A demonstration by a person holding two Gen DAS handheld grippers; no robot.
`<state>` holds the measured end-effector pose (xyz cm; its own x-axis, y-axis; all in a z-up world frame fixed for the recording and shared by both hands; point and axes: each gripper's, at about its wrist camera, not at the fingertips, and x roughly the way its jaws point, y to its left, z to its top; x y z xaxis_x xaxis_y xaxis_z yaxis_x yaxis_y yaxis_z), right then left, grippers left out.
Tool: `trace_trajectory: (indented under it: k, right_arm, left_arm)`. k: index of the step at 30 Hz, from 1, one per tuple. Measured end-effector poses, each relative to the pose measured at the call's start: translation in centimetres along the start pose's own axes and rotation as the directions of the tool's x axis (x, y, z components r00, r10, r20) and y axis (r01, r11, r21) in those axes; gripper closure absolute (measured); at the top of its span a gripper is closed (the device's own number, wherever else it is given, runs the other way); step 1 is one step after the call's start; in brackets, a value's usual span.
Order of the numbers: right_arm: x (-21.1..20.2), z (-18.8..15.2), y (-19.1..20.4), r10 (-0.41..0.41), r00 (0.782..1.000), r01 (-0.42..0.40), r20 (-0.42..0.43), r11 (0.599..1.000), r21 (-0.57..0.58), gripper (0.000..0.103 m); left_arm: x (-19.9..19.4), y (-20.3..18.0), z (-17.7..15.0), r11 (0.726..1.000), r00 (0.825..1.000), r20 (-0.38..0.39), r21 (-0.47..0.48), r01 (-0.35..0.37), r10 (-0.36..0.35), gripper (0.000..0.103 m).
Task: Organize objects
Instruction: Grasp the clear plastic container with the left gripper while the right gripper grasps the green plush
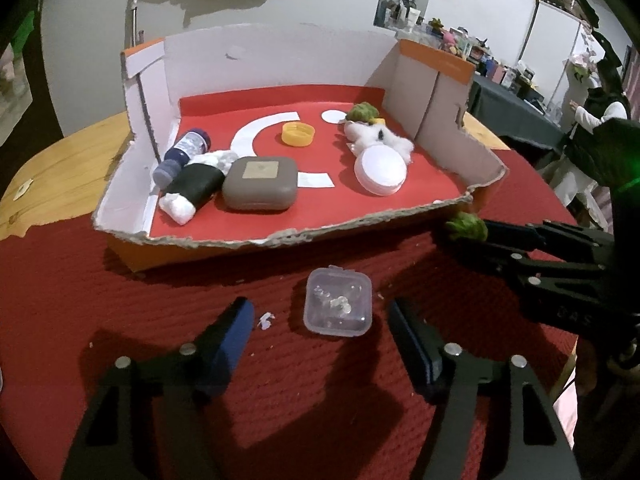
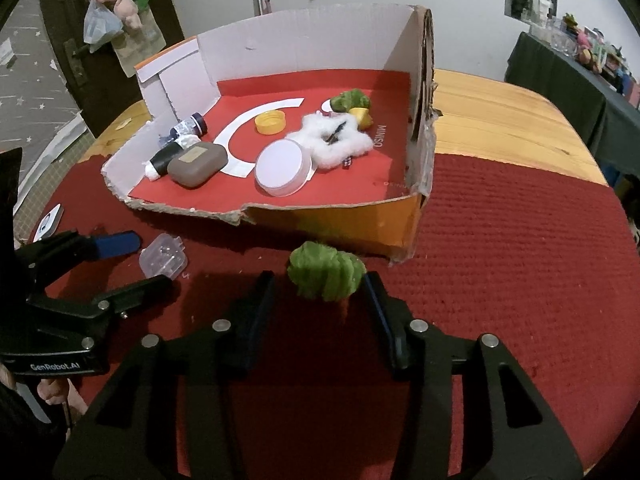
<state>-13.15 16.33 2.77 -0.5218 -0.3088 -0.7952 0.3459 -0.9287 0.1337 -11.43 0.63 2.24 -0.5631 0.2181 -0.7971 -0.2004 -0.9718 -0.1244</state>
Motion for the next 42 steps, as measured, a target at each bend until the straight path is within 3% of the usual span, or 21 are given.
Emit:
trace_trajectory:
  k: [17,42]
  right_arm:
    - [0.4,0.2,0.1,-0.008,1.000,0.008,-0.001,1.000,-0.016,0.069]
    - [-2.7,-0.7,5.5,0.086,0.996,-0.083,0.024,0.992,-0.097,0.069]
  left_arm:
    - [0.0,0.2,0.3,1.000,1.000,0.000,-0.001,0.029,-0.029,0.066]
    - [-3.8,0.7,-0.7,0.999,0.998,0.053,-0.009,0.033,-0.032,0.066]
